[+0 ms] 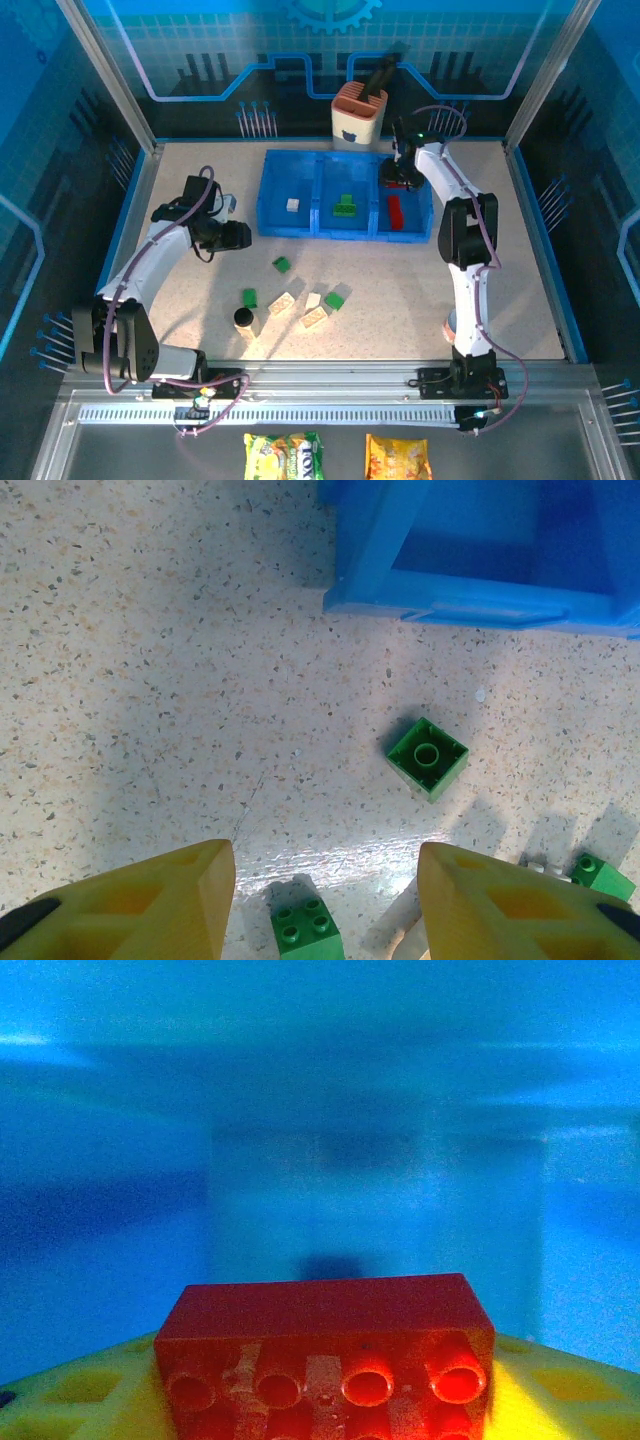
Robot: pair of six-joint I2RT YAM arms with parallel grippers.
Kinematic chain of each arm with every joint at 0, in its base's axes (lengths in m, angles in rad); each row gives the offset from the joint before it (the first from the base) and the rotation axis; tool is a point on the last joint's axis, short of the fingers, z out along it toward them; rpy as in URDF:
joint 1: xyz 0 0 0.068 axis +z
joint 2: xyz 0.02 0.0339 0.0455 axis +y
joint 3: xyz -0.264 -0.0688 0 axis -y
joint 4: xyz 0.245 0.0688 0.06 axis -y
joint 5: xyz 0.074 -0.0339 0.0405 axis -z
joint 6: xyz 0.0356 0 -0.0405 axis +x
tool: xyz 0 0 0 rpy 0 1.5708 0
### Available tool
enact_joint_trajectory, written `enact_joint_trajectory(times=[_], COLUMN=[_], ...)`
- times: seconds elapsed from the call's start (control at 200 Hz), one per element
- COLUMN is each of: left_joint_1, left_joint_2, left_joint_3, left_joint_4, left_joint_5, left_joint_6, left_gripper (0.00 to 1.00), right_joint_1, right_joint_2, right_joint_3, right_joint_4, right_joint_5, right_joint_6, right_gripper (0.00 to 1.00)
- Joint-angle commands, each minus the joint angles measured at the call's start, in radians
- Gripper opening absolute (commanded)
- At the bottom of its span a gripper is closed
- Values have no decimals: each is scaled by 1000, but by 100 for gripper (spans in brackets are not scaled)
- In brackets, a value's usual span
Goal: Sort the legos into containers by color
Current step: Place the lego in the container.
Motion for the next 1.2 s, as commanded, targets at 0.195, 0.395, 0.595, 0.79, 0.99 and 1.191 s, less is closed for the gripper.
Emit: enact_joint_trajectory(times=[0.195,0.395,0.595,0.79,0.99,1.191], left_joint_1=[7,8,7,7,6,7], left_joint_2=[2,9,2,-18,-30,-52], left_joint_3=[-18,-16,-14,-2,6,8], left_joint_4=[11,8,1,-14,-24,-38], left_joint_5=[-3,-3,0,8,12,16], left_joint_6=[5,0,-10,-23,-26,-31], left_gripper=[52,52,52,52,52,52], right_joint_1=[-16,-20,-25,-26,-25,-26], right_joint_2=[91,123,141,138,124,103], right_joint_3=[74,83,82,64,60,60], right_joint_4=[-11,-2,6,18,24,21], right_joint_5=[-39,-53,-64,-61,-63,-65], right_joint_6=[-13,-13,-15,-9,-7,-8], right_gripper=[66,66,66,68,73,74])
